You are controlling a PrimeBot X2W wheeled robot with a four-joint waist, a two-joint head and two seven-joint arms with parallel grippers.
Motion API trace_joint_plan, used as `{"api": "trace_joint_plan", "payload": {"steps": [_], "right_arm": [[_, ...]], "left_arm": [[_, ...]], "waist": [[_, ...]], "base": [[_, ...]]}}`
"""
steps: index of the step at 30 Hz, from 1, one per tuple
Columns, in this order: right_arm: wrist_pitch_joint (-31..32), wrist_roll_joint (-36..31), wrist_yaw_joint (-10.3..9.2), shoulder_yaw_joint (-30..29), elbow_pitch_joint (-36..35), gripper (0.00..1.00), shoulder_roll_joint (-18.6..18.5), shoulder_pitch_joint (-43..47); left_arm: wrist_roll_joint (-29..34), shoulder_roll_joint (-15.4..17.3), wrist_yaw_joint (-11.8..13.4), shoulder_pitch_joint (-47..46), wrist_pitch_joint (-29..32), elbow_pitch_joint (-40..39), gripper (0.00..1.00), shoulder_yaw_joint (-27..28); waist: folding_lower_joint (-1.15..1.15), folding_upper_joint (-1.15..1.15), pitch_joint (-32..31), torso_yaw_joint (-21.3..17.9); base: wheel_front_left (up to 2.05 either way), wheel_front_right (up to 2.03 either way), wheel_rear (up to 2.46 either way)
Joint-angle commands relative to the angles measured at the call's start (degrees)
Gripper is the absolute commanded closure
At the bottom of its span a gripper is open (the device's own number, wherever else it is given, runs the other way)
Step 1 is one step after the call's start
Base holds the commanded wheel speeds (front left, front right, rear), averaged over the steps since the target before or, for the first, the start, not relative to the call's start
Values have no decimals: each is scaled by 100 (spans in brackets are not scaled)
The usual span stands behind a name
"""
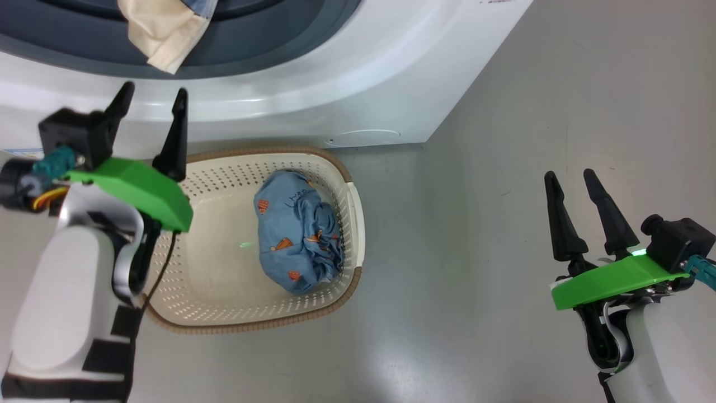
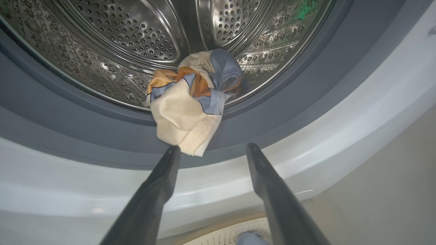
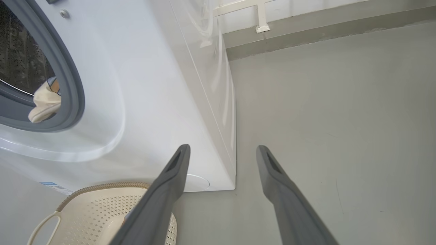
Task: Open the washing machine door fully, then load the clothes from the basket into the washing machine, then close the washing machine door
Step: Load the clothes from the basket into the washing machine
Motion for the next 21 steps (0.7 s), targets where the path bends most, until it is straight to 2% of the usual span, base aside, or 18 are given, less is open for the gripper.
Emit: {"api": "trace_joint_plan", "payload": {"steps": [1,9,21], "right_arm": [[-43,-42,16,136,-111,0,-20,125],[-43,-36,16,163,-115,0,6,61],[-43,-27,16,174,-129,0,21,-48]], "left_arm": [[-21,212,-15,-172,36,-96,0,126],[-38,173,-15,-780,24,579,0,-81],[140,131,85,-1758,-432,2190,0,-256]], "waist": [[0,0,7,-9],[0,0,71,-55],[0,0,189,-91]], "base": [[0,0,0],[0,0,0],[0,0,0]]}}
